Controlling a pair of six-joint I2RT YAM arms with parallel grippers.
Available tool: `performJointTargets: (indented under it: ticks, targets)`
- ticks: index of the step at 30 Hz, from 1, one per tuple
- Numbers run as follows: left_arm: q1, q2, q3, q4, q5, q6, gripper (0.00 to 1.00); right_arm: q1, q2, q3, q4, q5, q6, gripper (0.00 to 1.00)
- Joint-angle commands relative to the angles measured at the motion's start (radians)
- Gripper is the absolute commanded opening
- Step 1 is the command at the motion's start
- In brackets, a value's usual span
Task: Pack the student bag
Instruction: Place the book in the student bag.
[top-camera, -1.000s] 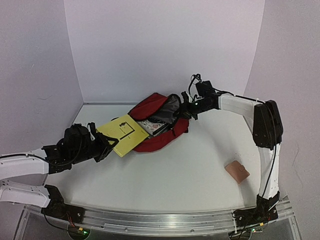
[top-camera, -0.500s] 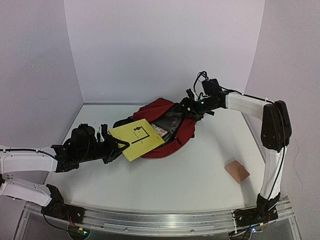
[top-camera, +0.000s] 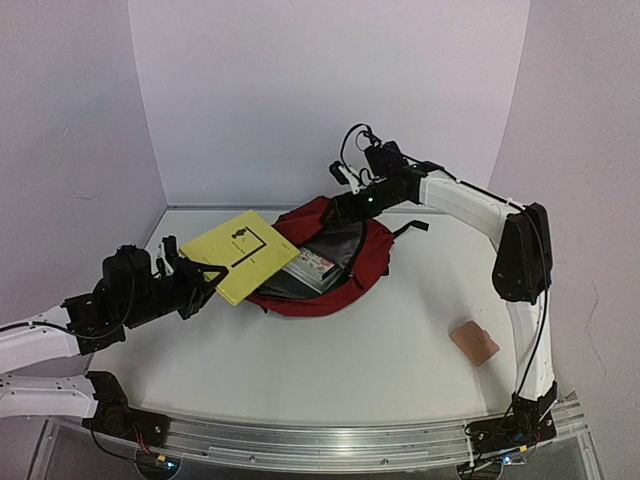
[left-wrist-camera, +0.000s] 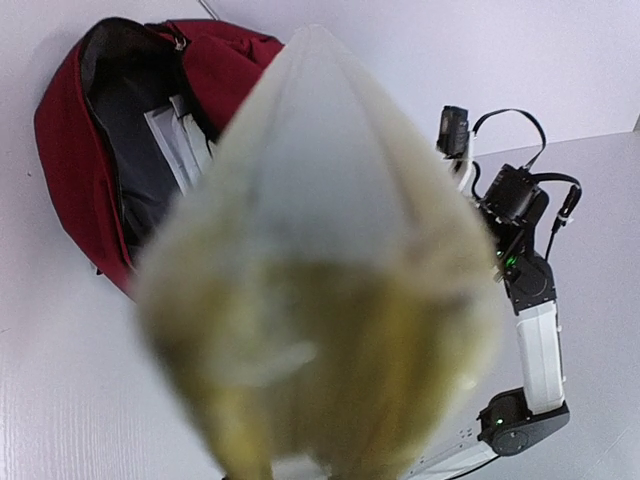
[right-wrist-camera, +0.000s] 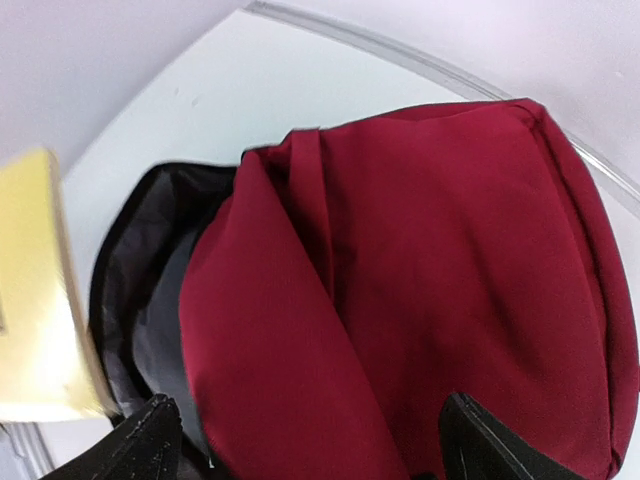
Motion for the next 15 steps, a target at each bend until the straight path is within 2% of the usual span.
performJointTargets:
  ticks: [1, 6, 12, 15]
  targets:
    - [0.001, -0.105, 0.029, -0.037, -0.115, 0.023, 0.00, 0.057, 0.050, 0.083, -0.107, 0.130, -0.238, 0.88]
    - [0.001, -0.160, 0.052, -0.135, -0.146, 0.049, 0.00, 0.083, 0.054, 0.092, -0.107, 0.197, -0.284, 0.89]
    - [0.002, -0.183, 0.045, -0.143, -0.152, 0.048, 0.00, 0.080, 0.139, 0.234, -0.105, 0.446, -0.298, 0.90]
    - [0.001, -0.186, 0.043, -0.145, -0.154, 0.049, 0.00, 0.057, 0.180, 0.290, -0.105, 0.503, -0.274, 0.91]
